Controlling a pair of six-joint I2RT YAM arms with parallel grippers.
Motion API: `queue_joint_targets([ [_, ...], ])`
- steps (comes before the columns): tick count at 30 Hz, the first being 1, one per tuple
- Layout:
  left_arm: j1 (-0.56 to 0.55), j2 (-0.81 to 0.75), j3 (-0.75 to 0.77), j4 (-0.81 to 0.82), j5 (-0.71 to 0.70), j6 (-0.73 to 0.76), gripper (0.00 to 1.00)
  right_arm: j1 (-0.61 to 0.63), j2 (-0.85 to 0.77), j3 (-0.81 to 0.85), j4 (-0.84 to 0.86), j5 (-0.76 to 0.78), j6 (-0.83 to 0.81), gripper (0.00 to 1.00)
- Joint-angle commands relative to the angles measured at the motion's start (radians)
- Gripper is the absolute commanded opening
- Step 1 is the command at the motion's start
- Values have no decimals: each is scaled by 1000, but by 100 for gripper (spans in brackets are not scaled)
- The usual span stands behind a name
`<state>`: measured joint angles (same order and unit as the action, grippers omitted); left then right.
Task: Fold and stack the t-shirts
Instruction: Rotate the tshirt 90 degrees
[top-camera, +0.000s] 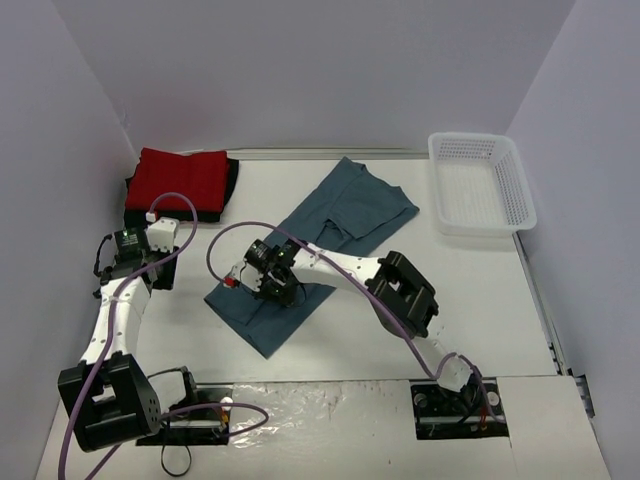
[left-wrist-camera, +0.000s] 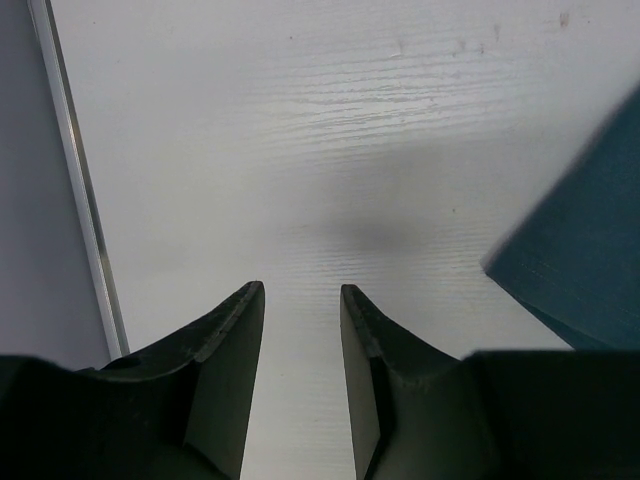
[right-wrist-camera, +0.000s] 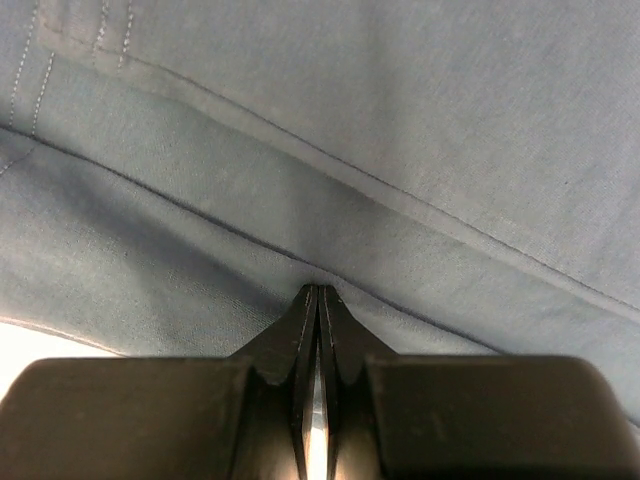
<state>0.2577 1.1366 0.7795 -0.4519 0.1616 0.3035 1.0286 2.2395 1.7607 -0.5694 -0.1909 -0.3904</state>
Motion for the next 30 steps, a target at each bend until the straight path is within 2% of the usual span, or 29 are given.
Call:
queue_joint_targets([
  [1, 9, -31, 29, -13, 22, 2, 35, -2, 28, -145, -144, -36, -16, 0],
  [10, 9, -20, 37, -24, 62, 16, 35, -56, -75, -389, -155, -10, -45, 0],
  [20, 8, -8, 44, -34, 102, 26, 35, -156, -150, -579, -204, -61, -84, 0],
  [26, 8, 8, 50, -41, 127, 31, 35, -202, -201, -572, -283, -122, -139, 0],
  [30, 8, 11, 52, -44, 138, 32, 35, -222, -260, -453, -375, -191, -186, 0],
])
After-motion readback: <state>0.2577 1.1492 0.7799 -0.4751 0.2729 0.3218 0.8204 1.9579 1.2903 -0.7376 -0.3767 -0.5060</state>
